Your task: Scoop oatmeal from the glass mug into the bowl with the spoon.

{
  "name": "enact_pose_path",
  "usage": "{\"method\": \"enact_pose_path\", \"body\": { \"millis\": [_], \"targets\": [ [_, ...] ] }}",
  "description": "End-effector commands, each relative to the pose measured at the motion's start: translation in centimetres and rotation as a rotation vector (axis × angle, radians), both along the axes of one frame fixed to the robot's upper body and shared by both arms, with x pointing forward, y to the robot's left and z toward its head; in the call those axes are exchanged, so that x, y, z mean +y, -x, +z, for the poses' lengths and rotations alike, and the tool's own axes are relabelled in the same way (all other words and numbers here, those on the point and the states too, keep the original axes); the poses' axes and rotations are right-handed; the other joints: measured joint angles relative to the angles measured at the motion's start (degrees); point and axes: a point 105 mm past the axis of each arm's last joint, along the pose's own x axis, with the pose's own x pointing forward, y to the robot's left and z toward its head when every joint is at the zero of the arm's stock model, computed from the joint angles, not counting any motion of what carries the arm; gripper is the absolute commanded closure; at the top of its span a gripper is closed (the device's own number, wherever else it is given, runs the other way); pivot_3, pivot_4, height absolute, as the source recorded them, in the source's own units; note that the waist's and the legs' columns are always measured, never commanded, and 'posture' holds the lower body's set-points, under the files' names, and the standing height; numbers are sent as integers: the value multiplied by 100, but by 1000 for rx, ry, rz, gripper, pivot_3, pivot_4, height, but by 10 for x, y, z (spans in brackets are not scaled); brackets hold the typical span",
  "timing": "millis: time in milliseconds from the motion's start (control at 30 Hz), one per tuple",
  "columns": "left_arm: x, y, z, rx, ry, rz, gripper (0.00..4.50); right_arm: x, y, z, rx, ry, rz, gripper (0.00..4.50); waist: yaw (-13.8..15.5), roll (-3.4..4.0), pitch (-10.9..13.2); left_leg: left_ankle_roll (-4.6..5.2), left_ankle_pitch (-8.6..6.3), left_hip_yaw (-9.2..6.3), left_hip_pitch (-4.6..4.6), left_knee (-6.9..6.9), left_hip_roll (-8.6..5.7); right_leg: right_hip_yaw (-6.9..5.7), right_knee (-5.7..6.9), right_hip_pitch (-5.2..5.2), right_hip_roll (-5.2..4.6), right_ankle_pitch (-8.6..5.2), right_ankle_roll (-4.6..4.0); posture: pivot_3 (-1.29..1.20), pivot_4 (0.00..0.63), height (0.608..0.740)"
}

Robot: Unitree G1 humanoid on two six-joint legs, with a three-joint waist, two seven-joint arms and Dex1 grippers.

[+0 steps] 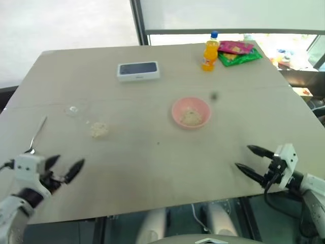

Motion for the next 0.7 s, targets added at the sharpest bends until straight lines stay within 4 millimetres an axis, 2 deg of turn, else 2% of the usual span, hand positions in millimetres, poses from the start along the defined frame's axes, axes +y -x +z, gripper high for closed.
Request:
{"method": "enact_pose_path", "body": {
  "millis": [33,133,200,333,467,567,700],
  "targets": [
    [20,-7,22,-1,-49,49,81,30,13,30,-55,-11,199,0,-5,-1,0,0,0,0,-1,0,0,0,-1,0,0,0,0,0,150,740],
    [38,-15,34,27,-92,94,81,53,23,57,-122,-16,348,0,-13,-3,2,0,0,1,-7,-3,-2,0,-9,-5,0,1,1,0,150,740],
    [56,-17,35,81,-131,139,81,59,30,65,-143,4,417,0,-19,-13,13,-1,-1,3,-10,-8,-2,1,-12,-13,-1,1,1,0,150,740],
    [77,-20,40,136,-155,179,81,58,31,64,-133,19,424,0,-5,-24,18,-1,-1,-14,-17,-13,0,-18,-10,-17,3,1,0,0,150,740],
    [99,-21,41,198,-167,227,81,54,31,55,-123,56,400,0,0,-27,21,-1,-1,-15,-19,-13,-8,-22,-11,-16,-7,1,1,0,150,740],
    [108,-24,44,236,-150,243,81,54,30,52,-125,58,381,0,-4,-42,25,-1,-1,-20,-19,-13,-9,-26,-7,-17,-6,2,1,0,150,740],
    [121,-25,33,334,-166,269,81,54,26,57,-139,32,347,0,-11,-43,29,-2,0,-23,-17,-12,-11,-30,0,-16,-5,2,1,0,150,740]
  ]
}}
